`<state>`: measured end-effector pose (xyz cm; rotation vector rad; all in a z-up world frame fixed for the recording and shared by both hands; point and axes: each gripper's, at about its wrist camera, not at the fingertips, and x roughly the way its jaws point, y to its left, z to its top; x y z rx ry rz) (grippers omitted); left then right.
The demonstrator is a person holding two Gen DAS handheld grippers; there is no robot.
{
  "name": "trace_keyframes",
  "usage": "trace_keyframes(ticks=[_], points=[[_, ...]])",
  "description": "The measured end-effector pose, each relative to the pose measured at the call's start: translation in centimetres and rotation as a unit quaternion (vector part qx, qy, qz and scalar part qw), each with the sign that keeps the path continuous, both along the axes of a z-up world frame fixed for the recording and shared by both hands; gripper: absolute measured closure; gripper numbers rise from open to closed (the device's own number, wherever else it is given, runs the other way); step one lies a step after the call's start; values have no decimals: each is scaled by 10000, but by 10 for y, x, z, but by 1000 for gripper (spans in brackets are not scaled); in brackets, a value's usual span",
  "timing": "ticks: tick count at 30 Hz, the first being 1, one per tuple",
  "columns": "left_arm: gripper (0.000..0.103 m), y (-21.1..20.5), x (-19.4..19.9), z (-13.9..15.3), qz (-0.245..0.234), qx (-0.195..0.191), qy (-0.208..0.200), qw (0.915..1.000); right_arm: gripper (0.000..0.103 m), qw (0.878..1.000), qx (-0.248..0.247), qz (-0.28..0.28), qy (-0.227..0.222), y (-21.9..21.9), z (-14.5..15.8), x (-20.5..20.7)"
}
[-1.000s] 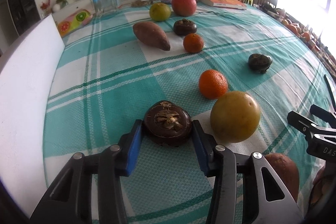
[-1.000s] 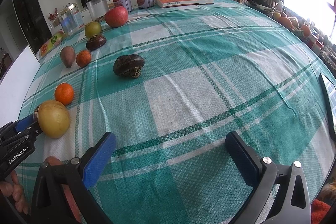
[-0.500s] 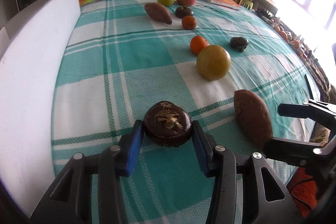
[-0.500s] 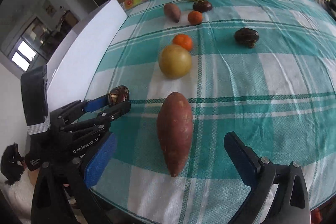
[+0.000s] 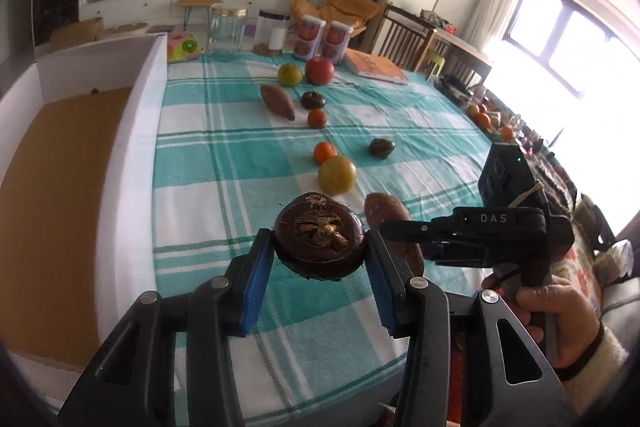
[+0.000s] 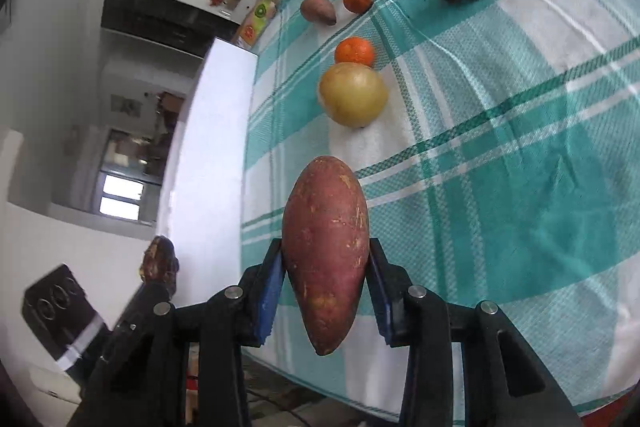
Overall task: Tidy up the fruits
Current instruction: 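Carry both items into the cardboard box and open both tools, then return both tools to the tablecloth above the remaining fruits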
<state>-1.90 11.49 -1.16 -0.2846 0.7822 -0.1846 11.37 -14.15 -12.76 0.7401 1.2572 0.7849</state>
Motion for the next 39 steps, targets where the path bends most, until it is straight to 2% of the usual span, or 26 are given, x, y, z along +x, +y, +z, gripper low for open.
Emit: trace_keyframes(ticks=[4,7,9,13,16,19,20,21,22,23,24,25,28,30,32,34,36,39], points=[[55,46,-17,30,505,-105,-329,9981,63,9965,790,207,164,22,17,1],[55,89,-26,36,1179,206,-429,9919,63,9927,1025,632,7,69,45,-2],[55,116,-27,29,1651,454,-268,9849,63,9888,1017,1062,-241,110,67,-6],[55,158,-30,1,2316,619,175,9707,63,9765,499,1931,-816,200,93,-30],[55,170,-35,-16,2519,621,439,9648,63,9647,-132,2315,-1248,250,87,-49],[54,171,-38,-25,2588,722,599,9614,60,9486,-865,2485,-1757,280,77,-60],[51,171,-40,-26,2628,748,604,9601,60,9441,-1052,2493,-1885,283,75,-63],[41,171,-40,-26,2671,771,604,9587,58,9423,-1078,2506,-1941,282,76,-64],[35,171,-40,-25,2722,791,579,9572,55,9425,-1003,2501,-1978,278,77,-62],[28,170,-39,-23,2772,813,524,9559,48,9425,-957,2444,-2067,271,81,-61],[25,168,-40,-21,2793,829,460,9555,41,9415,-997,2333,-2220,266,86,-59],[25,165,-38,-18,2761,827,392,9568,39,9395,-1059,2195,-2408,259,96,-62],[21,141,-29,-7,2423,765,116,9671,29,9358,-1240,1601,-2885,209,115,-52],[18,114,-23,2,2061,681,-93,9761,14,9358,-1463,1001,-3048,173,117,-42],[17,82,-14,7,1540,533,-223,9864,9,9310,-1873,335,-3115,128,109,-32],[14,48,-4,6,1009,413,-246,9937,9,9165,-2574,-295,-3047,93,97,-23],[14,16,10,-2,560,281,-102,9980,9,9008,-3181,-819,-2841,58,80,-10],[14,-25,38,-28,82,190,174,9996,9,8965,-3520,-1285,-2364,10,52,3]])
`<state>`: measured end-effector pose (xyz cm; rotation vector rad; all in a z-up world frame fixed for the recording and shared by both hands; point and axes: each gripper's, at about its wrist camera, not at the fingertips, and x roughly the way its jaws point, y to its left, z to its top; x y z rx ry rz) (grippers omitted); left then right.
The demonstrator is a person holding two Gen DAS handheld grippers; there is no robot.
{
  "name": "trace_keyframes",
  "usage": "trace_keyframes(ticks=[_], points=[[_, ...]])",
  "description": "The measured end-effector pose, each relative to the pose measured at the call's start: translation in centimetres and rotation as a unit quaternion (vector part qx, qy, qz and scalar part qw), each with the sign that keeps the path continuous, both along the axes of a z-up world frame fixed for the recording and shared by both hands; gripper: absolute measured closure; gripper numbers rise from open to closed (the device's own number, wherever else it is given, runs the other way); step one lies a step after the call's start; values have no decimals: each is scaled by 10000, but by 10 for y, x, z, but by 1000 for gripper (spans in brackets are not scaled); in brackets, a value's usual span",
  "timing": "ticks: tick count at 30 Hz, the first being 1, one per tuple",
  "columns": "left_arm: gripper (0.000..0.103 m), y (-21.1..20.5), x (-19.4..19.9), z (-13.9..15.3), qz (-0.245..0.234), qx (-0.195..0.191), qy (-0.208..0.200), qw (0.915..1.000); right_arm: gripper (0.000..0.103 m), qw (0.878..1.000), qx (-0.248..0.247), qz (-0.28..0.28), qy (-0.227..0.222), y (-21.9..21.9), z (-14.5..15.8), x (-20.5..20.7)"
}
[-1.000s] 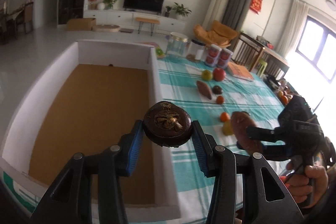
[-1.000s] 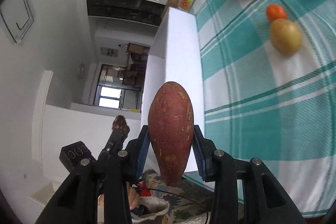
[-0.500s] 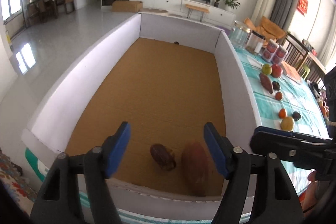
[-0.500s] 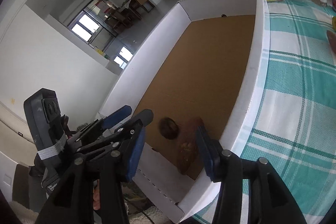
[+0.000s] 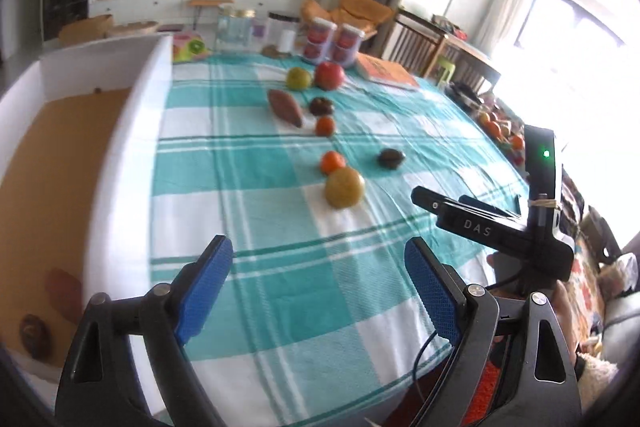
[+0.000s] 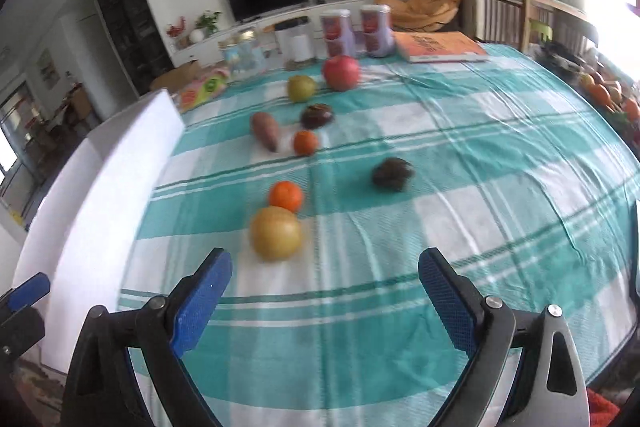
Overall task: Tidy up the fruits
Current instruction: 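Return both tools to the tablecloth above the remaining fruits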
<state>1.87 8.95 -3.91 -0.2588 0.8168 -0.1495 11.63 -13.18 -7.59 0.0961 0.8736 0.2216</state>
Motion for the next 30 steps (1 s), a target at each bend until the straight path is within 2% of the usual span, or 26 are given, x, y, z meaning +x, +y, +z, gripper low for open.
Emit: trace_keyframes(ticks=[3,6,9,11,15,19,30], points=[[14,-25,33,-37,-76,334,316,9989,9,9991,-96,-391,152,-27,-19,9],[14,-31,57,-69,19,738,453,9962,9,9980,-309,-547,73,-29,-29,9],[14,-27,70,-87,197,1030,547,9930,9,9968,-472,-640,37,-24,-40,12],[14,-23,77,-95,300,1079,617,9918,9,9962,-507,-698,104,-26,-46,16],[13,-26,78,-97,385,1275,494,9899,9,9951,-478,-836,244,-33,-53,22],[8,-28,77,-98,379,1401,553,9879,7,9938,-734,-789,283,-26,-56,23],[4,-26,80,-101,407,1401,587,9876,0,9929,-892,-692,362,-20,-59,26]])
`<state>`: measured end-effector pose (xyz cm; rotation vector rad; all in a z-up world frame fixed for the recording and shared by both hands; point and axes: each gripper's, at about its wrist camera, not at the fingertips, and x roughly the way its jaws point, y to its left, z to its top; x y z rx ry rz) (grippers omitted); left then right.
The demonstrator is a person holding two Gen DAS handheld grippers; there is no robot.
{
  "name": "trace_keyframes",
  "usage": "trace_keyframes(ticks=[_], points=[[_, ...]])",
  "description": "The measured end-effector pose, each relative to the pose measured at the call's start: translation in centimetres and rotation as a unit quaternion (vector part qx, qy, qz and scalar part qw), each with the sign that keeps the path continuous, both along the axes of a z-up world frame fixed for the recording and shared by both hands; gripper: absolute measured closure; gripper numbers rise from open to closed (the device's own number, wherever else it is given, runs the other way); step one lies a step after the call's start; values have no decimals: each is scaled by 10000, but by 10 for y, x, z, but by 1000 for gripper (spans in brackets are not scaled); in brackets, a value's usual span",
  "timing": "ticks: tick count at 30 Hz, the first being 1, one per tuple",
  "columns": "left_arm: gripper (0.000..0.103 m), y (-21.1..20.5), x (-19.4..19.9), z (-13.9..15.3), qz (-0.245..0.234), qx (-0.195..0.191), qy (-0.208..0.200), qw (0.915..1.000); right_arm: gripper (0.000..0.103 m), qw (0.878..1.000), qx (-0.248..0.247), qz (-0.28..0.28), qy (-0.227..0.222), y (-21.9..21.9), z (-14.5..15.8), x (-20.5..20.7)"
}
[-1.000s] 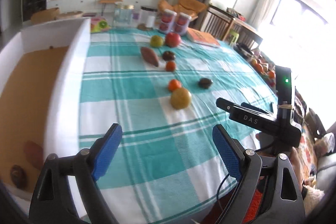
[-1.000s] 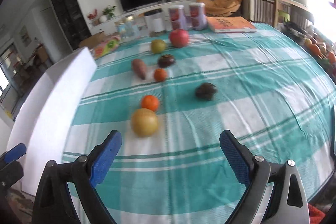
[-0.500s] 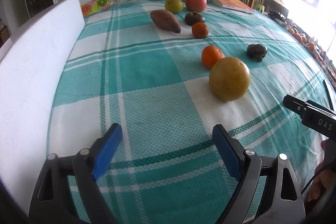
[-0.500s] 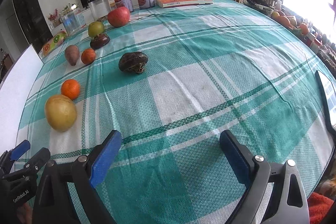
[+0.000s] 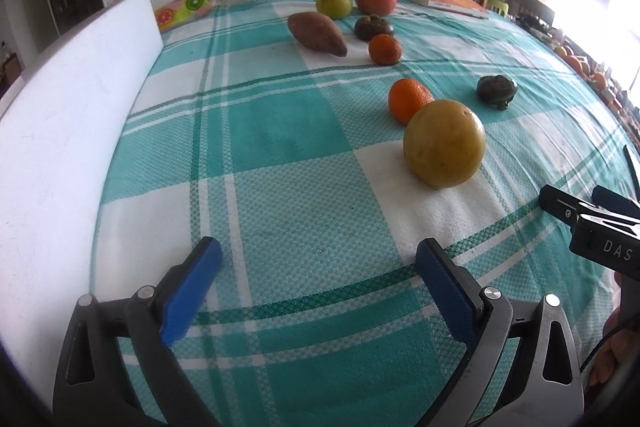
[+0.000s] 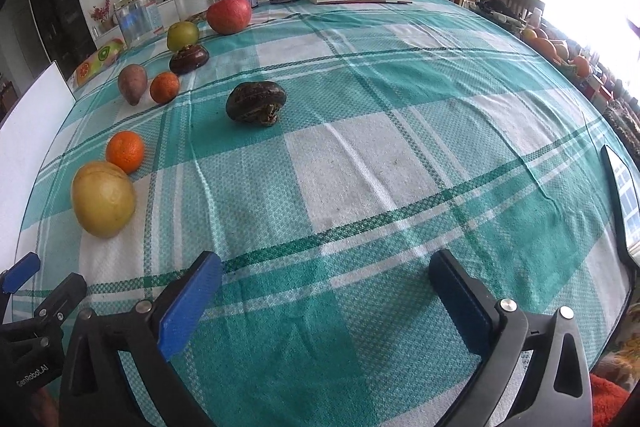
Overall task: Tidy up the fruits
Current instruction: 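Return both tools to the tablecloth above the remaining fruits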
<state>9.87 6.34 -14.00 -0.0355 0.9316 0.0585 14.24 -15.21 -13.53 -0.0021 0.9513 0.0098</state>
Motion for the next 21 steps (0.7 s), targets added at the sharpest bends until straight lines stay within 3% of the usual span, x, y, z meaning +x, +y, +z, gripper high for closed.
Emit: trace_keyframes(ticks=[21], points=[[4,0,1,0,1,1,3,10000,0,10000,-26,5,7,1,0,0]])
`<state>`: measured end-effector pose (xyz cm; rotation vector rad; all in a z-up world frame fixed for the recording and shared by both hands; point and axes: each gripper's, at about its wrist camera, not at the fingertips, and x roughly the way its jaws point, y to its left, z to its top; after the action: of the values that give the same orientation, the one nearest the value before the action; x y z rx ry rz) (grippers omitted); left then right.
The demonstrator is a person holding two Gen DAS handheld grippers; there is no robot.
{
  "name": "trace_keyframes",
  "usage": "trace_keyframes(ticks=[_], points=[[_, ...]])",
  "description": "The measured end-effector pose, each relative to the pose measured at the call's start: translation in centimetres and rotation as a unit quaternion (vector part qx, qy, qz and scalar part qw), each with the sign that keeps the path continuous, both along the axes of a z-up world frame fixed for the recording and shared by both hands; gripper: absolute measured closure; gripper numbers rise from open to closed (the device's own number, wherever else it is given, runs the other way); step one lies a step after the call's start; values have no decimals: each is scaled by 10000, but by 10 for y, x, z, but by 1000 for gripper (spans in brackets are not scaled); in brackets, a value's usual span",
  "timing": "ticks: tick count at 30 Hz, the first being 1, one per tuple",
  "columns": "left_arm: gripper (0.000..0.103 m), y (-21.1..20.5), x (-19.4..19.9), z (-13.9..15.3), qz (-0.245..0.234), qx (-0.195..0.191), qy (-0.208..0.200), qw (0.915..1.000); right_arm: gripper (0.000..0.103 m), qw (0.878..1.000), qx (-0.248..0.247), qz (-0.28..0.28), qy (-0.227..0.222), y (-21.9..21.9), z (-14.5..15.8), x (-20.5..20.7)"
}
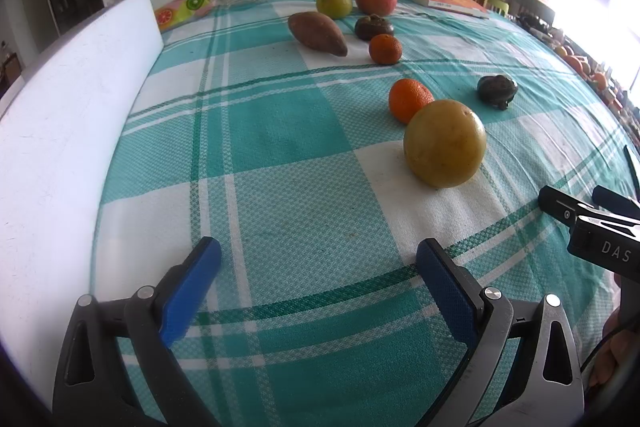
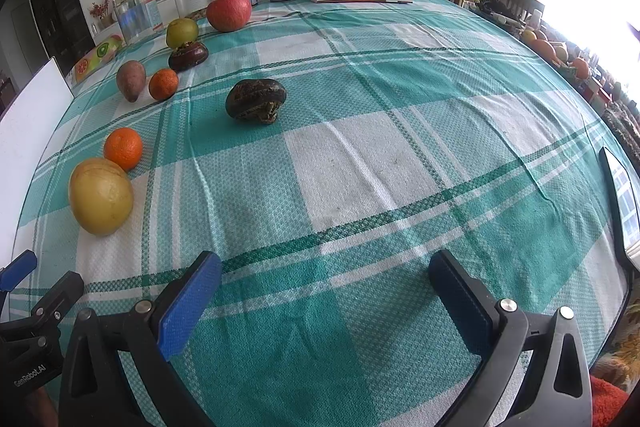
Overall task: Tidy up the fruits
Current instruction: 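Return both tools to the tablecloth above the remaining fruits, then grasp the yellow round fruit with the left tool while the right tool grasps a mangosteen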
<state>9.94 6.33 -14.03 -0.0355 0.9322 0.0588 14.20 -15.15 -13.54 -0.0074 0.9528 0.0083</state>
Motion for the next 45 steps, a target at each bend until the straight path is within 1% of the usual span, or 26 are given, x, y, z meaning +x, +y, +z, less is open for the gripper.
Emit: trace_keyframes(ticks=[34,36,39,40,41,44,45], points=[[4,0,0,1,0,-16,1,10000,0,10000,0,12,-6,0,0,0],[5,2,0,2,-50,-162,-26,9999,0,10000,-2,13,-7,0,0,0],[5,5,-2,10,-309,-926,-161,9951,0,10000,-1,13,-8,0,0,-1],[5,2,0,14,-389,-1037,-217,9936,0,10000,-1,14,-7,0,0,-1],[5,-4,3,17,-493,-1036,-255,9931,0,10000,-2,15,-8,0,0,-1],[5,-26,19,25,-765,-797,-270,9935,0,10000,1,17,-8,0,0,-1],[5,-30,26,26,-805,-775,-262,9934,0,10000,1,17,-9,0,0,-1]])
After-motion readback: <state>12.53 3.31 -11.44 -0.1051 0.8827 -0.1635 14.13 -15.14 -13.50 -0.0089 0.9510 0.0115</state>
